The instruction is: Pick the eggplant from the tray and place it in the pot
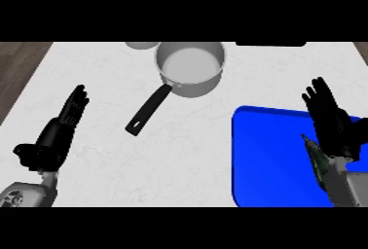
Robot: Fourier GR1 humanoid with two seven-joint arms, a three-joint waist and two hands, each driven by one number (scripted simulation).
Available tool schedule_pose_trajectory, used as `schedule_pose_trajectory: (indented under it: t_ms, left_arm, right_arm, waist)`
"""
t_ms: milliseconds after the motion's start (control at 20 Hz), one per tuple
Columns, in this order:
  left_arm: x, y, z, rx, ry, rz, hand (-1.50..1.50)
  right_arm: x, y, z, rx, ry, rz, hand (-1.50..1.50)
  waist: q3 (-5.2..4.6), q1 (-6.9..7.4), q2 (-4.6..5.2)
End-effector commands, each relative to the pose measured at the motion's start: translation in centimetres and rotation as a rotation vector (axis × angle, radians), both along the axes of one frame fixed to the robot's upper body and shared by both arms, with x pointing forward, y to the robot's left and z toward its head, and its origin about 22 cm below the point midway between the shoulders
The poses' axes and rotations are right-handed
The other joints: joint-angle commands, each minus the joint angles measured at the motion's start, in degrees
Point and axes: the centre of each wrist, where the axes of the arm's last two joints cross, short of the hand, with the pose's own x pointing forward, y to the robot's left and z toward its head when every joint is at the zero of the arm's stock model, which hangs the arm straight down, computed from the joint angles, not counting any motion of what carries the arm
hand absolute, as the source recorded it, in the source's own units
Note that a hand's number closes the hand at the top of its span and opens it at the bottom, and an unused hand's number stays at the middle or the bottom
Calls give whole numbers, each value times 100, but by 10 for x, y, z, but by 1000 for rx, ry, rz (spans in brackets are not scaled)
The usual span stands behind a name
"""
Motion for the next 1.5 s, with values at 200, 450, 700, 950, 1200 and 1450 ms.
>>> schedule_pose_trajectory:
  t_ms: [200, 450, 700, 950, 1200, 1450]
  left_arm:
    - [1, -29, 3, -159, 88, 21, 0]
    - [-2, -36, 8, -234, 181, 47, 0]
    - [2, -45, 16, -238, 199, 43, 0]
    - [5, -46, 25, -240, 180, 23, 0]
    - [10, -63, 31, -248, 199, 34, 0]
    - [8, -53, 35, -245, 194, 3, 0]
  right_arm:
    - [11, 35, -3, 374, -2, 629, -150]
    - [-10, -72, -4, -101, -179, 469, -150]
    - [-32, -153, 27, -114, -372, 585, -150]
    - [-32, -206, 91, -415, -251, 649, -150]
    - [-11, -202, 130, -573, -159, 765, -150]
    - [-7, -204, 148, -688, -1, 860, -150]
  waist:
    - [-76, -49, 36]
    - [-87, -182, 55]
    - [-103, -260, 32]
    - [-107, -151, 53]
    - [-114, -60, 58]
    - [-117, -10, 69]
